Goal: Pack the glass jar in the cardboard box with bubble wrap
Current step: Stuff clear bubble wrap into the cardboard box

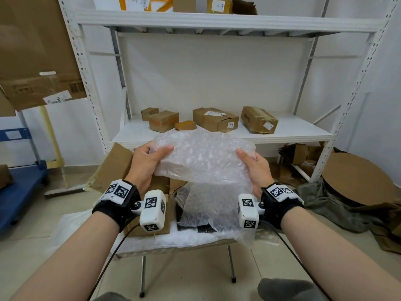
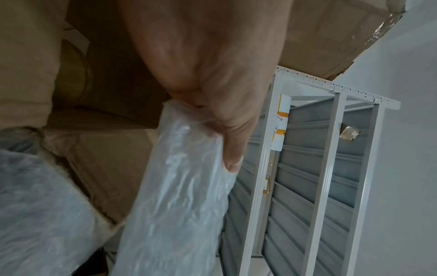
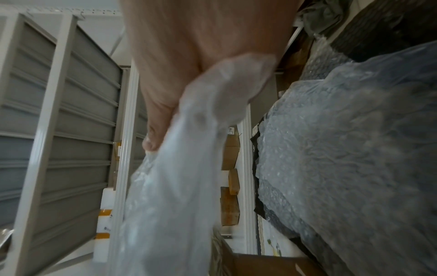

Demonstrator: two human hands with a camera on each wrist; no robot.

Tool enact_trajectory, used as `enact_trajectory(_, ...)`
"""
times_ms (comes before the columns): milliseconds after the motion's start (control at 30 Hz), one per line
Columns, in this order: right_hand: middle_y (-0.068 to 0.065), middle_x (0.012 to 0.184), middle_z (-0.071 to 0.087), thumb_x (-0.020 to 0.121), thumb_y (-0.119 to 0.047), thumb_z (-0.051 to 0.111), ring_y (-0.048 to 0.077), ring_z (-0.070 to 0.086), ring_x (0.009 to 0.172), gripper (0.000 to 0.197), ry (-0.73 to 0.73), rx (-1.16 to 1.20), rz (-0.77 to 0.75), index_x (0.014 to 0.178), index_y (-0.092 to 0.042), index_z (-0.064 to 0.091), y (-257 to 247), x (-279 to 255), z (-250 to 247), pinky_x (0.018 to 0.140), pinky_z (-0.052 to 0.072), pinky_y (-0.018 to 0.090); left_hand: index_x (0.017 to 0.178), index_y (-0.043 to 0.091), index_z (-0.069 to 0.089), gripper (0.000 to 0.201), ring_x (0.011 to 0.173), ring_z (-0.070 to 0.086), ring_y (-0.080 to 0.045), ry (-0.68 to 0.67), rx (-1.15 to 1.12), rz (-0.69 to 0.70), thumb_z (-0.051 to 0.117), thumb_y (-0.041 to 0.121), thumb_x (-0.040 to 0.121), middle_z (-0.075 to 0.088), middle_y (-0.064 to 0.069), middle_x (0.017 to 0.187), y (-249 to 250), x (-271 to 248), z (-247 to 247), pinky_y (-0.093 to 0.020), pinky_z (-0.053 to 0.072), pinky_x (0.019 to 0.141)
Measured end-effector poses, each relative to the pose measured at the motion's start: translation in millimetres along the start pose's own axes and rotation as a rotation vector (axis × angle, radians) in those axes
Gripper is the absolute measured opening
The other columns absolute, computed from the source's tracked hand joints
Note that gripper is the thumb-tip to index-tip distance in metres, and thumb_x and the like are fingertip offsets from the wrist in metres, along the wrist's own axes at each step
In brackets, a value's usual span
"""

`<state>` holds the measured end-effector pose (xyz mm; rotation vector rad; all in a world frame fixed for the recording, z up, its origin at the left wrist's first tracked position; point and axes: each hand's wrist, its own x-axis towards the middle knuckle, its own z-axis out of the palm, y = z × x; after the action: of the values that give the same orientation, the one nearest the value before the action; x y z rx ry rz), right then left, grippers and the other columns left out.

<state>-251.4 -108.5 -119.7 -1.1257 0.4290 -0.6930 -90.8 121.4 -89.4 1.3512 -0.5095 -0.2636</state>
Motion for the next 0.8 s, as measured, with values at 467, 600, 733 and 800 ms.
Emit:
enact_trajectory(467, 0.002, 0.099, 0.063, 0.094, -0.023, 0.065, 0.017, 0.060, 0.085, 0.034, 0.221, -0.289, -0.174, 0.124, -0.011, 0.053, 0.7, 16.4, -0.2, 0.078, 0.051, 0.030, 0.118, 0.015, 0.049, 0.054, 0.091, 0.065, -0.012, -0.092, 0.235, -0.203, 0.078, 0.039, 0.078, 0.065, 0.000, 0.108, 14.6, 0.7, 8.9, -0.024, 0.050, 0.072)
enact_trajectory(600, 0.007, 0.114, 0.065, 0.094, -0.023, 0.064, 0.019, 0.062, 0.100, 0.034, 0.224, -0.362, -0.174, 0.125, -0.011, 0.056, -1.3, 15.8, -1.9, 0.092, 0.051, 0.037, 0.126, 0.025, 0.052, 0.052, 0.093, 0.071, -0.008, -0.430, 0.282, -0.321, 0.075, 0.015, 0.081, 0.071, 0.005, 0.112, 26.4, -2.6, -2.3, -0.019, 0.053, 0.073)
enact_trajectory(733, 0.006, 0.102, 0.067, 0.093, -0.024, 0.066, 0.020, 0.062, 0.091, 0.034, 0.221, -0.284, -0.177, 0.123, -0.009, 0.062, -4.8, 14.8, -0.7, 0.085, 0.053, 0.035, 0.123, 0.028, 0.054, 0.047, 0.087, 0.069, -0.008, -0.305, 0.216, -0.232, 0.071, 0.012, 0.083, 0.067, 0.002, 0.116, 38.6, 0.7, -1.9, -0.021, 0.053, 0.073)
enact_trajectory(800, 0.006, 0.106, 0.070, 0.090, -0.029, 0.068, 0.022, 0.065, 0.094, 0.042, 0.198, -0.228, -0.164, 0.128, -0.011, 0.062, -7.8, 13.5, 4.8, 0.088, 0.054, 0.036, 0.129, 0.019, 0.054, 0.049, 0.090, 0.073, -0.020, -0.179, 0.031, -0.179, 0.069, 0.009, 0.084, 0.063, -0.012, 0.125, 41.4, 7.3, -4.8, -0.029, 0.060, 0.069)
